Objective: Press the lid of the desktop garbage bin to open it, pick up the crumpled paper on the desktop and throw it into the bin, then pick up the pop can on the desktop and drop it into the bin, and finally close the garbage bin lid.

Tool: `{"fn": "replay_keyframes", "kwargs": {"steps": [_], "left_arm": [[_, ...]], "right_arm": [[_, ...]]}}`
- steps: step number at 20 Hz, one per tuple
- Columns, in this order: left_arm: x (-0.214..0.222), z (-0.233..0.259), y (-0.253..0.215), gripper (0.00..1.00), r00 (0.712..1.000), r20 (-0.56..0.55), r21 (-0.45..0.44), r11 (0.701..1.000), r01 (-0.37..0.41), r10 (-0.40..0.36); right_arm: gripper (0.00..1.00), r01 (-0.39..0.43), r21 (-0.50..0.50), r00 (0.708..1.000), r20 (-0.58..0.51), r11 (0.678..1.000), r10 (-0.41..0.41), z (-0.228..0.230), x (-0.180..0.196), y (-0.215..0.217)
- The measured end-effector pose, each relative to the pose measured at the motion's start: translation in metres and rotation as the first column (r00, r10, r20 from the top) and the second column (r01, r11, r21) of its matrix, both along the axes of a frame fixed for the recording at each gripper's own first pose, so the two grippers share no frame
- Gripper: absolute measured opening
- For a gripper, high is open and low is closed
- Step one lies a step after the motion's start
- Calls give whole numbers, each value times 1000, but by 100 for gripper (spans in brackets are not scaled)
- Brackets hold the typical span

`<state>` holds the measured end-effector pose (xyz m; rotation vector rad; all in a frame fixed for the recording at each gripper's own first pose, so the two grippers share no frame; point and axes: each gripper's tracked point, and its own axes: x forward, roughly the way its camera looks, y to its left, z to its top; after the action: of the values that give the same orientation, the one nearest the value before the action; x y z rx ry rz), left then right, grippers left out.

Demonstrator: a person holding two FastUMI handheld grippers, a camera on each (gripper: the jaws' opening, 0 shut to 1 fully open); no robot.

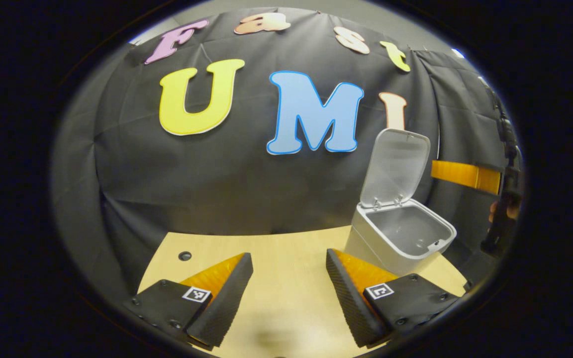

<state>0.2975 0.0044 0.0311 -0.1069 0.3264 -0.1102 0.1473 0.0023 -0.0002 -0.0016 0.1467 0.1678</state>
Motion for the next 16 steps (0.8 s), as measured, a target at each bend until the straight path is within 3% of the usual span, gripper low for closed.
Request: {"fn": "replay_keyframes", "kwargs": {"steps": [4, 7, 11, 12, 16], "left_arm": [[4, -1, 8, 97, 1000, -2, 5, 1000, -11, 11], [7, -3, 14, 99, 1000, -9, -8, 1000, -24, 24], [10, -5, 25, 99, 999, -18, -16, 999, -45, 45], [10, -5, 29, 99, 998, -18, -19, 998, -52, 52], [10, -4, 42, 99, 997, -22, -32, 996, -80, 80]], "right_arm": [[100, 6, -3, 998, 67, 1000, -6, 34, 23, 1], [96, 12, 2, 995, 98, 1000, -12, 52, 41, 5], [100, 28, 19, 992, 121, 999, -30, 71, 65, 6], [96, 34, 19, 992, 124, 999, -37, 73, 71, 5], [96, 62, -11, 994, 96, 998, -60, 71, 96, 2]]}}
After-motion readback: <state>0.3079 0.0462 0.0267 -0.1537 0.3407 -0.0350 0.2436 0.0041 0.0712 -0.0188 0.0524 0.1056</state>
